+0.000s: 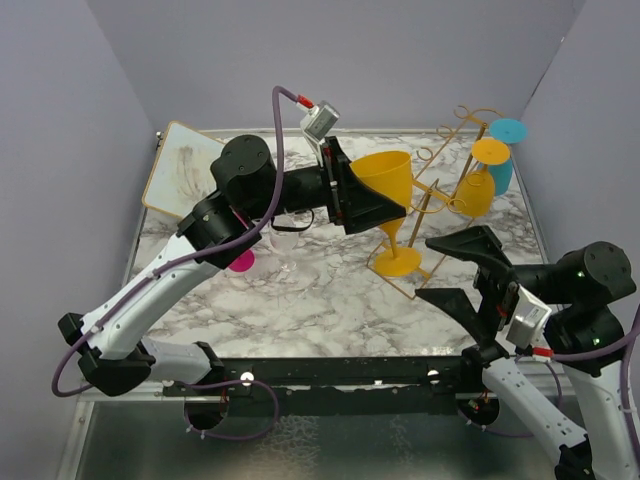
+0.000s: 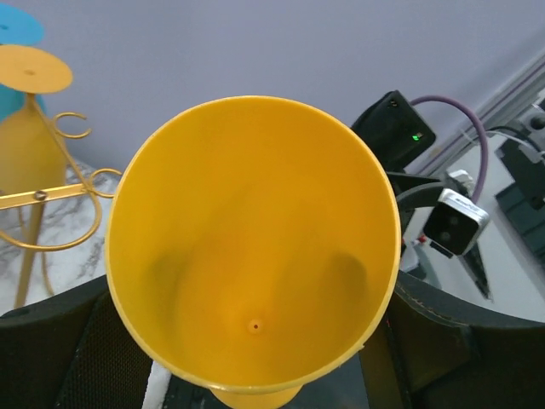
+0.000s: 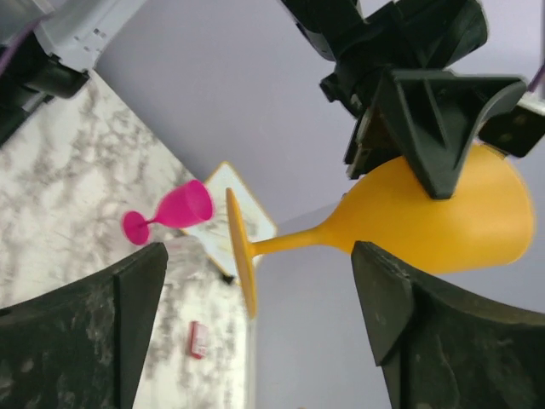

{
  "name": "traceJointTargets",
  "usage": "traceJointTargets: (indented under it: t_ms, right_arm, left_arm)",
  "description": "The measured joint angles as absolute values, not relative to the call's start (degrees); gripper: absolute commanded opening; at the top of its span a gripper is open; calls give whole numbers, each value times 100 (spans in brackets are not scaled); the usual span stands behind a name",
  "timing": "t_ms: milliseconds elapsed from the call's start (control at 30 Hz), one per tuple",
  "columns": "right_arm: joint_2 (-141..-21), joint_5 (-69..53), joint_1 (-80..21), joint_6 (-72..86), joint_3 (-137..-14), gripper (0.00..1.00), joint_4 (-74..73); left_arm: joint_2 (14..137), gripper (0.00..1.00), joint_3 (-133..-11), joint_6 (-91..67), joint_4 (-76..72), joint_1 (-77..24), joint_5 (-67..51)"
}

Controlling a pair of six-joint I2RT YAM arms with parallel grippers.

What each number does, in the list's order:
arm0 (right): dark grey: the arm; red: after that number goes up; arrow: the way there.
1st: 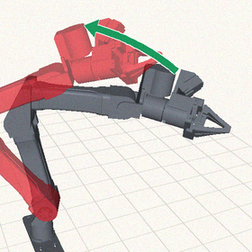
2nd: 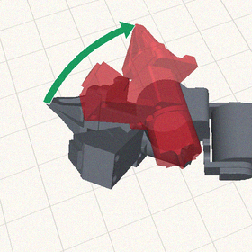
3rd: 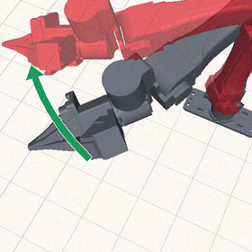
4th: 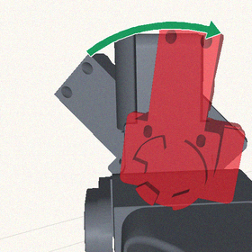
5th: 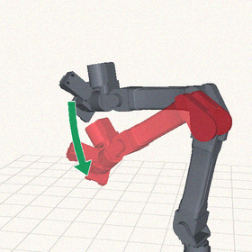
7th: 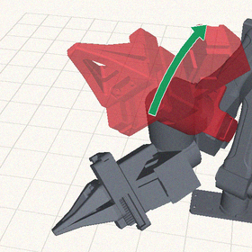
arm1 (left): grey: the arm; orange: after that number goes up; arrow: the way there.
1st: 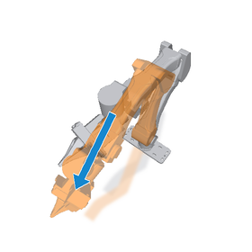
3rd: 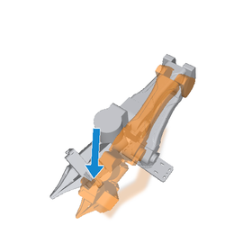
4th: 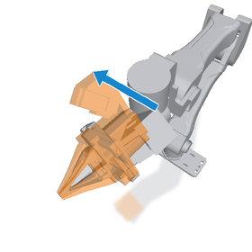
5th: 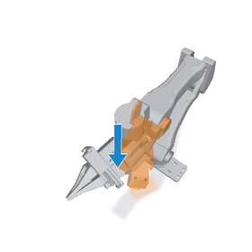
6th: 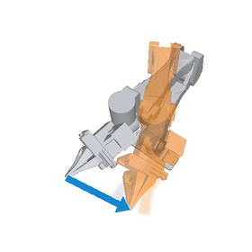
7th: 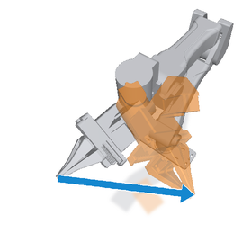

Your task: Take the wine glass off the wine glass rack

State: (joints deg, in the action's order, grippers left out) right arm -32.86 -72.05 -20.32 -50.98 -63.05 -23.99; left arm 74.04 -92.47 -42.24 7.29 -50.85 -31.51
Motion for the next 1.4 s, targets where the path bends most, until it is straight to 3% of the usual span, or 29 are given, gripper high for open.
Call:
traceJointTargets:
  t_ms: [233,500,767,933,1400]
  right_arm:
    - [-3035,-6785,-2032,-4930,-6305,100,-2215]
    - [-2263,-5774,-2032,-3988,-5898,100,-972]
    - [-2200,-5122,-2032,-3544,-5688,100,-357]
    - [-2200,-4703,-2032,-3109,-5570,100,102]
    - [-2193,-4342,-2032,-2783,-6095,100,419]
  left_arm:
    - [6766,79,-8901,-2941,1363,-5085,-2071]
    - [5041,78,-7170,-1339,1822,-5074,-62]
    - [4440,77,-4630,-661,569,-5070,-73]
    - [4810,75,-3531,-228,-681,-5074,-156]
    - [7476,75,-3109,121,-4425,-5076,316]
